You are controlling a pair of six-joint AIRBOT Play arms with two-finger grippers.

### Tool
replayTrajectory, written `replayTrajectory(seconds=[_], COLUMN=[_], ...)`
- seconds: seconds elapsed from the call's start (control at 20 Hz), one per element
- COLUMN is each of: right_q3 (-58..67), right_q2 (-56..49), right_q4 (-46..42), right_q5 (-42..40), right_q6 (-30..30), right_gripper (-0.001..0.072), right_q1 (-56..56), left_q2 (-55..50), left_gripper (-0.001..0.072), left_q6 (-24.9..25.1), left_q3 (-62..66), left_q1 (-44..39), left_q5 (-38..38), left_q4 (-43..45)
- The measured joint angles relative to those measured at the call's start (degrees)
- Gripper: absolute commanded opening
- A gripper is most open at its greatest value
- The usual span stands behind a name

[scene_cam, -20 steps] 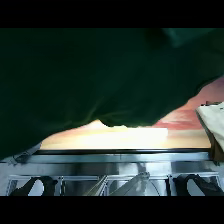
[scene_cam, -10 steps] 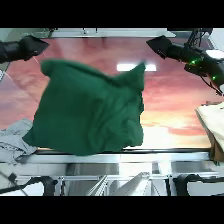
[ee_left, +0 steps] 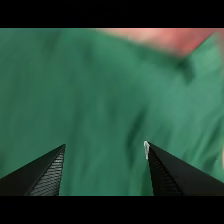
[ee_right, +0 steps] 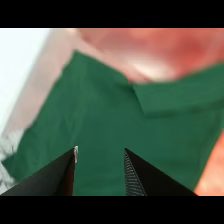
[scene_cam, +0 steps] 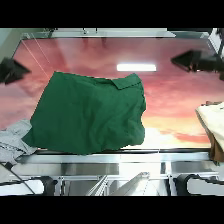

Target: Fold the shirts.

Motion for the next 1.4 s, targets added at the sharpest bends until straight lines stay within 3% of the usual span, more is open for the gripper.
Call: replayTrajectory(seconds=[0.35, 0.4, 0.45, 0.65, 0.7, 0.75, 0.8, 0.9, 0.95, 1.05, 1.4], right_q3=[-29.8, -33.2, -37.2, -45.9, -47.0, -47.7, -48.2, -48.7, -48.7, -48.8, -45.5], right_q2=[5.3, 5.4, 5.6, 5.8, 5.8, 5.8, 5.7, 5.4, 5.2, 4.9, 5.0], right_q4=[-9.6, -9.9, -10.1, -9.1, -8.2, -6.7, -4.9, -1.1, 0.8, 3.9, 7.1], right_q5=[0.8, 0.5, -0.1, -4.0, -5.7, -7.6, -9.4, -12.6, -13.9, -15.5, -16.3], right_q6=[3.6, 3.8, 3.9, 4.4, 4.4, 4.4, 4.4, 4.2, 3.8, 2.6, 0.6], right_gripper=[0.0393, 0.0432, 0.0524, 0.0512, 0.0452, 0.0331, 0.0236, 0.019, 0.0025, 0.0018, 0.0017], right_q1=[-2.3, -2.0, -1.3, 5.7, 8.5, 11.4, 14.0, 18.9, 20.8, 23.1, 21.9], left_q2=[8.1, 8.5, 8.8, 9.4, 9.5, 9.5, 9.5, 9.5, 9.3, 8.2, 4.3], left_gripper=[0.0541, 0.0541, 0.0541, 0.0541, 0.054, 0.0538, 0.0482, 0.0165, 0.0138, 0.0021, 0.0024], left_q6=[1.1, 1.1, 1.2, 1.2, 1.2, 1.1, 1.1, 2.2, 3.0, 4.1, 5.7], left_q3=[-28.5, -30.6, -32.1, -35.0, -35.3, -35.5, -35.6, -35.8, -35.9, -36.0, -34.5], left_q1=[6.7, 7.1, 7.3, 7.9, 7.9, 7.9, 7.8, 6.8, 5.9, 4.1, 0.5], left_q5=[4.2, 5.2, 6.3, 8.1, 8.4, 9.3, 10.2, 11.6, 12.8, 13.9, 14.5], left_q4=[9.8, 12.0, 13.6, 17.4, 18.0, 18.2, 18.1, 16.3, 15.3, 14.1, 13.2])
